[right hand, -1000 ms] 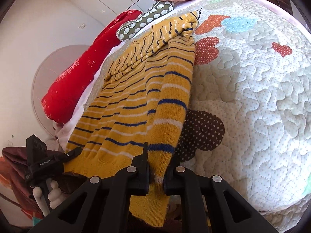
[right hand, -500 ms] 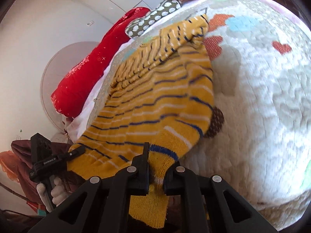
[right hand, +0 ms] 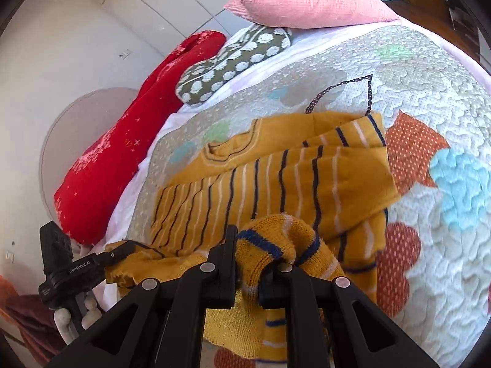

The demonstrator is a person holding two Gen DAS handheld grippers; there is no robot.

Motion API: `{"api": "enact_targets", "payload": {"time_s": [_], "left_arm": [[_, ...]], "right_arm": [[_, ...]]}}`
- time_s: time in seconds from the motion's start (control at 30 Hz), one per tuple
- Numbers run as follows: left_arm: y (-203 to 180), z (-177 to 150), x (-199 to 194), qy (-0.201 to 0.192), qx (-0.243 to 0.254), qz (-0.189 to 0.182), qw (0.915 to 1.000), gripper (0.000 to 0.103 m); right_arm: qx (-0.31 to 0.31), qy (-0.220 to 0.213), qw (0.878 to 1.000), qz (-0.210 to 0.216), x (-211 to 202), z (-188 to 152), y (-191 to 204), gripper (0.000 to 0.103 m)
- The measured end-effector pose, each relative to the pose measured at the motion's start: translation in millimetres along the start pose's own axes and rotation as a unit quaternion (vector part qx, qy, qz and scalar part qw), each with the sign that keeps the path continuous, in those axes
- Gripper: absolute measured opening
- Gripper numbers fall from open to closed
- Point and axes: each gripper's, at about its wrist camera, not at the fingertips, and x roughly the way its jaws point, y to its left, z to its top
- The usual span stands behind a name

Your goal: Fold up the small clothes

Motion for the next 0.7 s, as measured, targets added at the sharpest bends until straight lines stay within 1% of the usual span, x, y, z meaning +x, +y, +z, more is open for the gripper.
{"api": "enact_targets", "payload": {"time_s": [0.07,0.13,0.17,0.2,0.27,0.33,0.4,0.47,0.53,0.63,0.67,0.7], "left_arm": [[2.4,19.7,22.4,0.014,-0.013,-0.001,0.9998,0.009],[5.2,33.4,36.0,0.023,-0.020,-0.010,0.9995,0.010],[7.3,39.0,40.5,0.030,-0.026,-0.023,0.9989,0.015],[10.2,44.3,43.4,0.035,-0.036,-0.042,0.9978,0.017],[14.8,49.6,42.5,0.037,-0.049,-0.063,0.9962,0.026],[17.9,53.0,36.0,0.027,-0.054,-0.070,0.9957,0.029],[20.5,56.3,26.8,0.018,-0.059,-0.076,0.9952,0.033],[25.4,65.2,14.6,-0.002,-0.067,-0.072,0.9951,0.044],[32.0,72.4,0.6,-0.023,-0.077,-0.069,0.9944,0.048],[33.1,73.5,-12.1,-0.033,-0.068,-0.045,0.9961,0.049],[31.3,70.0,-13.2,-0.031,-0.056,-0.033,0.9974,0.049],[27.2,63.9,-13.1,-0.027,-0.037,-0.014,0.9988,0.049]], "right_arm": [[0.048,0.009,0.999,-0.006,22.8,19.3,-16.3,0.015],[0.083,0.013,0.996,0.004,38.7,34.5,-28.7,0.019],[0.096,0.015,0.995,0.015,44.4,40.7,-33.7,0.027],[0.111,0.017,0.993,0.030,48.7,46.0,-39.4,0.037],[0.150,0.010,0.987,0.056,53.3,53.2,-50.4,0.044],[0.181,0.003,0.981,0.076,53.8,58.3,-57.1,0.048],[0.195,-0.003,0.977,0.082,51.5,62.8,-58.7,0.050],[0.194,-0.008,0.977,0.083,47.3,67.7,-57.8,0.051],[0.193,-0.016,0.977,0.084,40.6,70.4,-58.4,0.055],[0.188,-0.037,0.979,0.074,27.4,71.8,-57.5,0.063],[0.183,-0.045,0.980,0.067,22.1,72.5,-56.2,0.066],[0.176,-0.049,0.981,0.062,17.1,72.6,-54.8,0.066]]}}
